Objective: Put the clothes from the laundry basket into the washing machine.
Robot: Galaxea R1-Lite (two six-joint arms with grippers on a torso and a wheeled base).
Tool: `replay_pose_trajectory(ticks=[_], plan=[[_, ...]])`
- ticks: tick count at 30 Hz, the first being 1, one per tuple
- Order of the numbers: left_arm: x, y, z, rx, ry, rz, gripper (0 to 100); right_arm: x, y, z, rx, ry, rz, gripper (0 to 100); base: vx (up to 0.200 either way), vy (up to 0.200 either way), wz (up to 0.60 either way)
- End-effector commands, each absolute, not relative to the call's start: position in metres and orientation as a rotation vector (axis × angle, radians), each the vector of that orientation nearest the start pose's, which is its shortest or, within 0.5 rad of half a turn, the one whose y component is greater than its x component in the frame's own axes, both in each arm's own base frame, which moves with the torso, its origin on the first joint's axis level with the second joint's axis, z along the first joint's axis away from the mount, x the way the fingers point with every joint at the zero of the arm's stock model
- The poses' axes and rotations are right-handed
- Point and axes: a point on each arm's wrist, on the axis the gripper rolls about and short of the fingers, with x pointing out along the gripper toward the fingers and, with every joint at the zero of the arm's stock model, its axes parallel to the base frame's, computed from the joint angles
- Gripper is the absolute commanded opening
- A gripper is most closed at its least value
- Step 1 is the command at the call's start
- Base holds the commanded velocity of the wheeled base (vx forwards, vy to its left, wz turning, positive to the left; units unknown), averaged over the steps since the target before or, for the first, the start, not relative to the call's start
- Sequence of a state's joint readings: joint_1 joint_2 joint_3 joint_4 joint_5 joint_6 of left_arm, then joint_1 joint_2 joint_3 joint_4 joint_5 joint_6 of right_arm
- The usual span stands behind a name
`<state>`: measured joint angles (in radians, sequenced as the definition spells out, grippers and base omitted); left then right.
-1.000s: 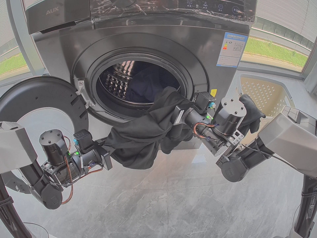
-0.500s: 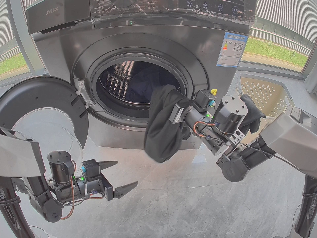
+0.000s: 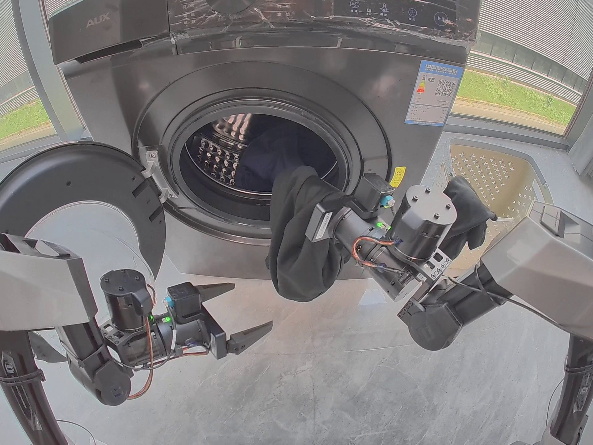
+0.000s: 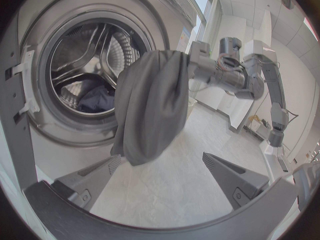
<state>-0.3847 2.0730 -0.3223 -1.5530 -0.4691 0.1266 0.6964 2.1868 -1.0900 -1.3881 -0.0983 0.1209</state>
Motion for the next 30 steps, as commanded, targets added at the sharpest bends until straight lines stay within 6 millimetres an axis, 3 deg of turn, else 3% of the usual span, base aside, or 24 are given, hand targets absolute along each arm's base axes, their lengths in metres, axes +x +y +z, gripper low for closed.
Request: replay_pose_trajectory(ticks=[1,5,12,22,30], plan=[[0.277,-0.134,0.074,0.075,0.055,-0.874,100,0.312,0.283,0.144,0.221,-0.211,0.653,0,0.0,0.0,0.0],[0.28,-0.15,0.08,0.036,0.03,-0.906,100,0.304,0.294,0.142,0.219,-0.202,0.686,0,0.0,0.0,0.0],[0.295,-0.165,0.067,0.033,0.035,-0.864,100,0.296,0.307,0.138,0.223,-0.203,0.723,0,0.0,0.0,0.0],[0.345,-0.176,0.058,0.018,-0.05,-0.705,100,0.28,0.304,0.149,0.232,-0.207,0.743,0,0.0,0.0,0.0],[0.351,-0.177,0.047,0.01,-0.03,-0.675,100,0.277,0.301,0.155,0.239,-0.219,0.745,0,0.0,0.0,0.0]])
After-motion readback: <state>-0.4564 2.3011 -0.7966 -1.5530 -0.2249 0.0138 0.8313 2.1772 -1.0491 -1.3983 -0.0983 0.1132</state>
